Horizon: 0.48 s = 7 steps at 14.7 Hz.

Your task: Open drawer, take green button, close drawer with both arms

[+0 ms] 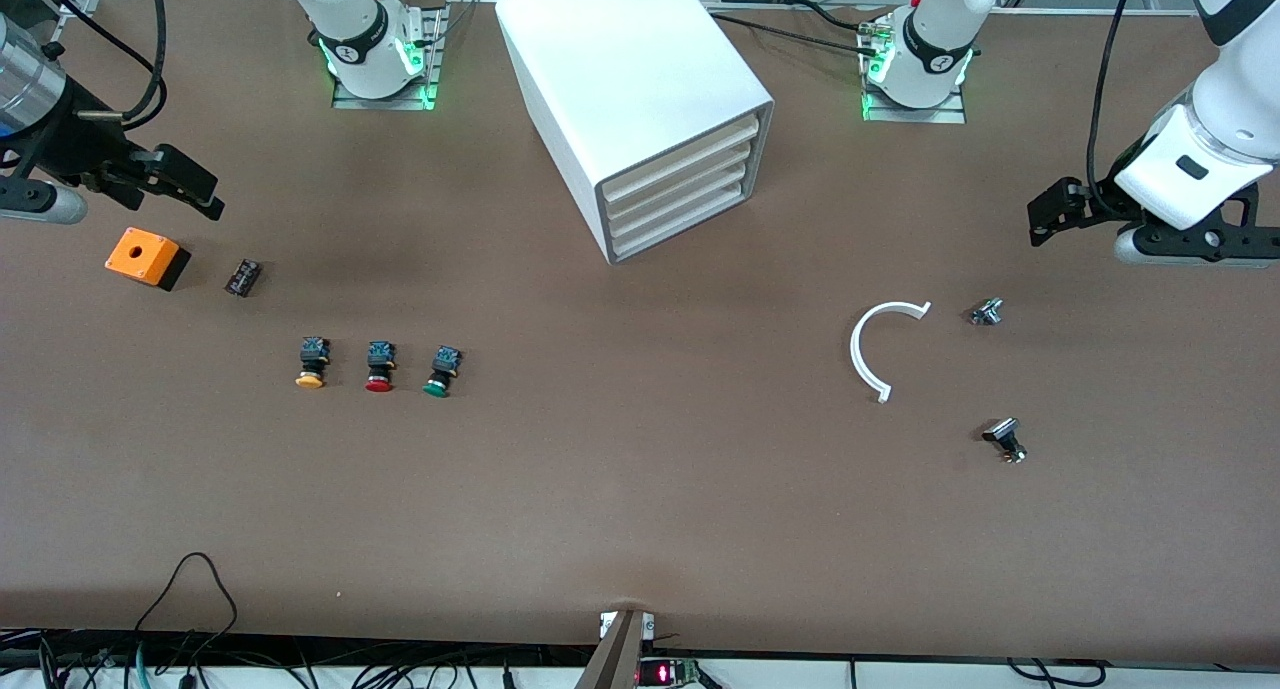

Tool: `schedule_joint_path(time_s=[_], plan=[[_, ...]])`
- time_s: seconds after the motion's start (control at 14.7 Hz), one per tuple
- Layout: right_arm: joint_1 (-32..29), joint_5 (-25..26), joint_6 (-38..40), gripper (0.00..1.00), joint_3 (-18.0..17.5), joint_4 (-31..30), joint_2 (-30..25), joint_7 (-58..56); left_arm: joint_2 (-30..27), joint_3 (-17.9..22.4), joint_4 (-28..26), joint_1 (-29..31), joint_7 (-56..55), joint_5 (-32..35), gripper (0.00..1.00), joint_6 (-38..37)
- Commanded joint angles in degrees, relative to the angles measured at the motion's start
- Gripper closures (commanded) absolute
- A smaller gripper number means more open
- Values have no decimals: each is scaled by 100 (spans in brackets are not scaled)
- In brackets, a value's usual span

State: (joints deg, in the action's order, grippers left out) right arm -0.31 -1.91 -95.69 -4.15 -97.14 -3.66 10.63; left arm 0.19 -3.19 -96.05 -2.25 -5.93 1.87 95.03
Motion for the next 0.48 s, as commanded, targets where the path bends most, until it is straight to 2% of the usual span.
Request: schedule_joint_path(time_s=[0.0, 0.41], plan=[[22, 32, 50, 1, 55, 388, 198, -219, 86, 12, 174, -21, -180, -38, 0, -187], [22, 32, 138, 1, 55, 477, 252, -254, 95, 21, 200, 14, -154, -29, 0, -195]])
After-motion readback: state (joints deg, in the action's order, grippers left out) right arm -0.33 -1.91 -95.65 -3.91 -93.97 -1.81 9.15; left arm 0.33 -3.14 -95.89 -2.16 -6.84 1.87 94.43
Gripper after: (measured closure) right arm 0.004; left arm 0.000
